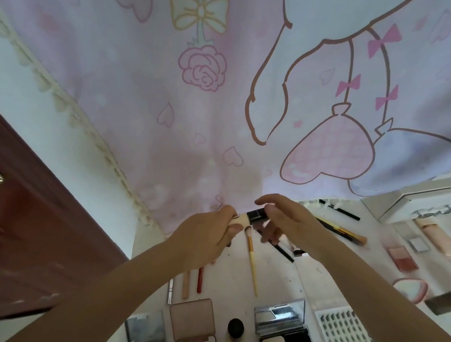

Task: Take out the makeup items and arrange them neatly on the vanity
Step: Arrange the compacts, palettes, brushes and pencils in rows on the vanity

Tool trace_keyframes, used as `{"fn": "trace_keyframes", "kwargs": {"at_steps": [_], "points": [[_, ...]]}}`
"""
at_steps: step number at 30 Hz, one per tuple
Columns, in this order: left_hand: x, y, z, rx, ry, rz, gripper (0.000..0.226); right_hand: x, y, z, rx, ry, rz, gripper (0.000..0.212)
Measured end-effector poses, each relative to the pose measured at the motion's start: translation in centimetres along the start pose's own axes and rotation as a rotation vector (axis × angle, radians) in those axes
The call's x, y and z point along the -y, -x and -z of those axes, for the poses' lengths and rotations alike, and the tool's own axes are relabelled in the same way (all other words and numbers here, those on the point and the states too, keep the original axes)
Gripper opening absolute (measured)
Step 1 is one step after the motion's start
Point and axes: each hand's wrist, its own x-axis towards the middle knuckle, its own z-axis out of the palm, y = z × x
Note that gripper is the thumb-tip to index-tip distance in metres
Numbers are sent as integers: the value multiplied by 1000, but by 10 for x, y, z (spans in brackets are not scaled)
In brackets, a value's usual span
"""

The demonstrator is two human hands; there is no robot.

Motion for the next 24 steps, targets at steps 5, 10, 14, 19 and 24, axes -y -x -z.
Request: {"fn": "trace_keyframes", "kwargs": {"at_steps": [5,10,14,19,24], "points": [[4,-2,-1,9,-62,9,33,-4,-4,-6,-58,232,109,22],[7,0,-2,12,-90,33,24,-5,-3,-5,-20,106,120,25],[8,1,-5,14,-85,34,25,-3,-9,-12,-45,207,-35,28],[16,3,-7,-16,-99,22,16,-9,-6,-7,-10,119,123,28],[18,3,-12,-35,-95,23,21,-12,-10,-11,53,95,-46,15]]}}
